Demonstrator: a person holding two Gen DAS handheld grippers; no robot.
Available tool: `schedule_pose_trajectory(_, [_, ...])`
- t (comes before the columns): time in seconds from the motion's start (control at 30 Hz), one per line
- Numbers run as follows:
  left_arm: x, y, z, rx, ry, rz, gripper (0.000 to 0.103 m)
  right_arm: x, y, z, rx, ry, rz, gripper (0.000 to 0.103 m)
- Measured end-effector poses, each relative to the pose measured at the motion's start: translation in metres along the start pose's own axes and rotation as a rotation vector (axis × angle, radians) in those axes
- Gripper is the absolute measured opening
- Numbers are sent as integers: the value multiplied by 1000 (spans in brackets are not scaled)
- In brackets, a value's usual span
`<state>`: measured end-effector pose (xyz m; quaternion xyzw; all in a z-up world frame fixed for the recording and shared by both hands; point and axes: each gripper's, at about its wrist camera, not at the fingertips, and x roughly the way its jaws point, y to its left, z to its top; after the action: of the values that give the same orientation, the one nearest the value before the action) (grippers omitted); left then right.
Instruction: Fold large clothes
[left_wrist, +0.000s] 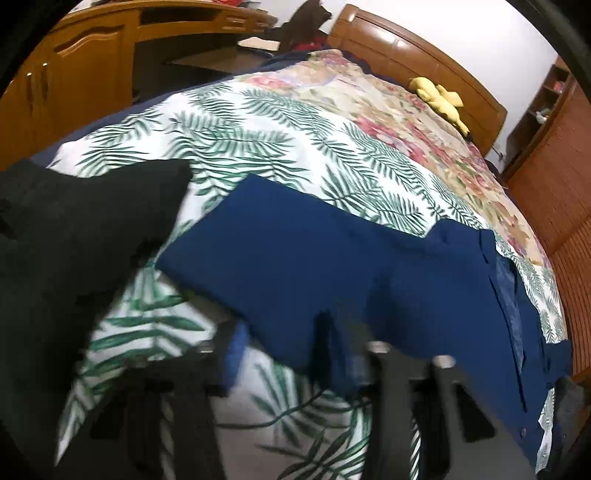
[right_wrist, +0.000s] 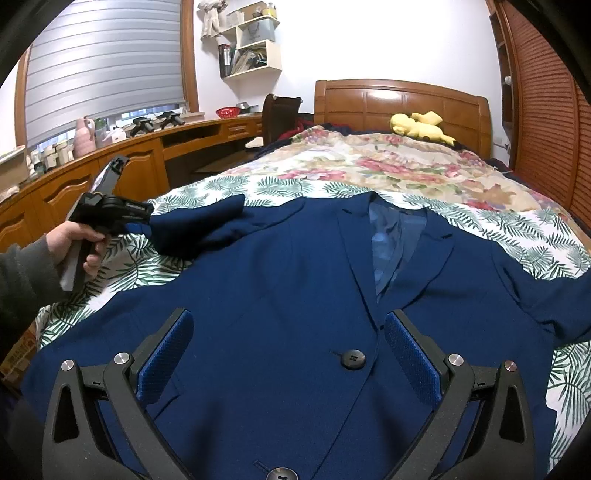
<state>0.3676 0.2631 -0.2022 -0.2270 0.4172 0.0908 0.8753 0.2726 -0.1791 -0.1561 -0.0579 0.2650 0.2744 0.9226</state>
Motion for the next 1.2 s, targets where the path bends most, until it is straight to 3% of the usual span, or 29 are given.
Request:
schedule_pose_trajectory(0.07, [2,-5,2,19,-9,18,5,0,0,-1,2,1,0,103])
schedule_pose_trajectory(0.1, [-1,-11,1,44,-24,19,3,-1,-1,-1,2,2,-2,103])
schedule_pose_trajectory(0.37, [-65,-93,-3,225,-152,-5,2,-21,-2,2,-8,-15,-36,103])
schedule_pose_trajectory(0.57, [-124,-180,-32,420,-240,-9,2,-67,-14,-7,3,-47,-68,103])
schedule_pose_trajectory(0.73, [-153,-222,-61,511,-280,-7,2,-102,-26,-20,27,-58,-96,103])
schedule_pose_trajectory(1.03, [-173,-258,-106,554,-271,-27,2,-136,-40,-41,48,-57,-142,103])
schedule_pose_trajectory(1.2, [-173,-256,-130,564,-284,-27,8,-140,-39,-48,44,-41,-154,103])
